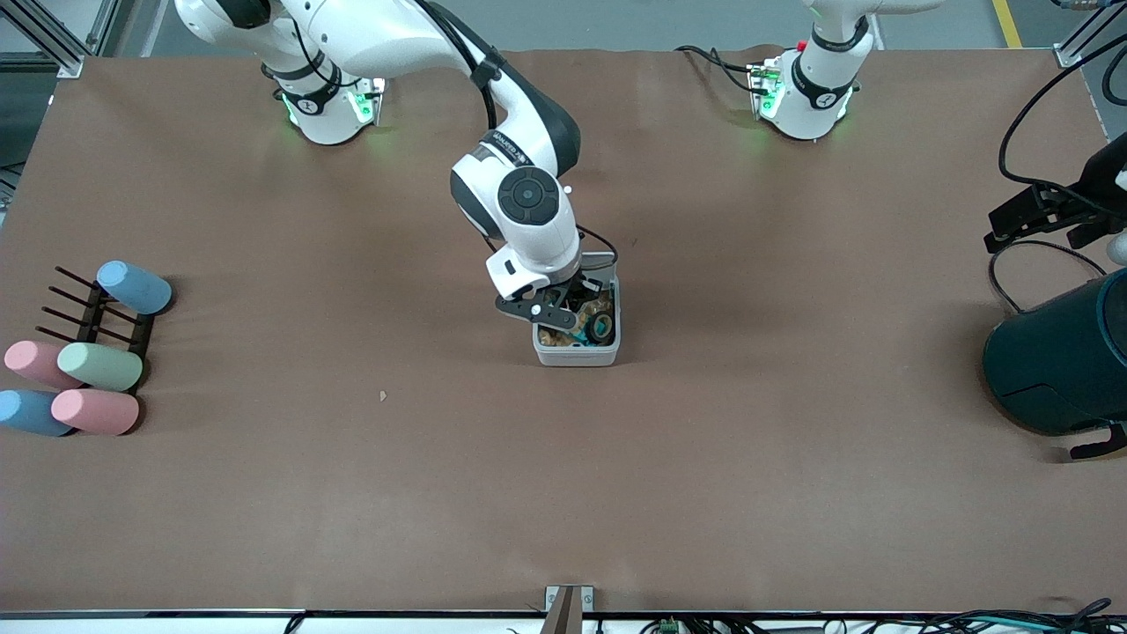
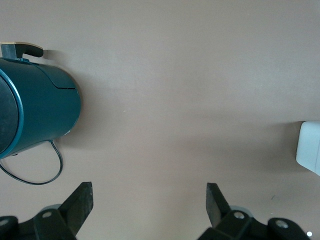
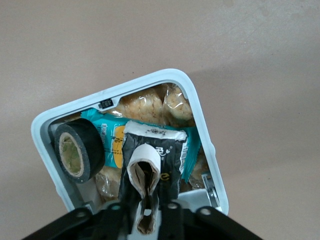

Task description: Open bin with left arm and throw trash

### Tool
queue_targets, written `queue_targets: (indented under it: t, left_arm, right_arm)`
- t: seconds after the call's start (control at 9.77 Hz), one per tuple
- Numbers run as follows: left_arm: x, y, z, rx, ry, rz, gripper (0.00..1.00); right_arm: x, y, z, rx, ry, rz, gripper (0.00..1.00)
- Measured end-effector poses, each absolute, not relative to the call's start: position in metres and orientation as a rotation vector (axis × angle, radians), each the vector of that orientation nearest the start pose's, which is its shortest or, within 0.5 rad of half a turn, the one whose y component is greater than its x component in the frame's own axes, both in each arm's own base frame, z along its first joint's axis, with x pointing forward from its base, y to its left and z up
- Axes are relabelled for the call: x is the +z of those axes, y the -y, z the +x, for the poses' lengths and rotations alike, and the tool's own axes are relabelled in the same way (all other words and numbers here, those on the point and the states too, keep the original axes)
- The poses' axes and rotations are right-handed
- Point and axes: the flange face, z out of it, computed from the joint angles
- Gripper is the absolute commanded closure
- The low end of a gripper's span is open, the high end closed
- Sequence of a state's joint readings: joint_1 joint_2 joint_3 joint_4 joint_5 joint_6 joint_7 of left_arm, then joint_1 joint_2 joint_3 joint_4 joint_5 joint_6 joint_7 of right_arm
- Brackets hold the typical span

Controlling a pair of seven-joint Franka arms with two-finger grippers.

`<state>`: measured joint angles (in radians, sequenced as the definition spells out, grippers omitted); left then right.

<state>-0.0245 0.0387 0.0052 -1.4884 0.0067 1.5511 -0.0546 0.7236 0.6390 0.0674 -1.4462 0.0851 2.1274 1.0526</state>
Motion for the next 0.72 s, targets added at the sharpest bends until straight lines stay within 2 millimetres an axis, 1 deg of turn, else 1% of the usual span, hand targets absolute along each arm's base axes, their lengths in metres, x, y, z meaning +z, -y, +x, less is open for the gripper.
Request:
queue_targets:
  t: [0.2, 0.31, 0.41, 0.51, 0.61, 0.72]
  left_arm:
    - [0.640, 0.010, 0.565, -0.038, 0.057, -3.135, 0.00]
    - [0.640, 0.010, 0.565, -0.038, 0.057, -3.135, 0.00]
    - [0.640, 0.010, 0.565, -0.038, 0.056, -3.135, 0.00]
    - [0.640, 0.010, 0.565, -0.038, 0.056, -3.135, 0.00]
    - [0.640, 0.010, 0.565, -0.038, 0.057, -3.135, 0.00]
    - [0.640, 0.010, 0.565, -0.038, 0.056, -3.135, 0.00]
  right_arm:
    - [0.321, -0.510, 0.513, 0.097, -0.486, -2.991, 0.15]
    - [0.326, -0.511, 0.515, 0.088, -0.488, -2.983, 0.10]
    - [0.335, -0.511, 0.518, 0.071, -0.490, -2.970, 0.03]
    - [0.351, -0.508, 0.524, 0.047, -0.497, -2.955, 0.02]
    - [0.373, -0.496, 0.532, 0.036, -0.521, -2.951, 0.02]
    - [0.406, -0.468, 0.546, 0.038, -0.569, -2.953, 0.02]
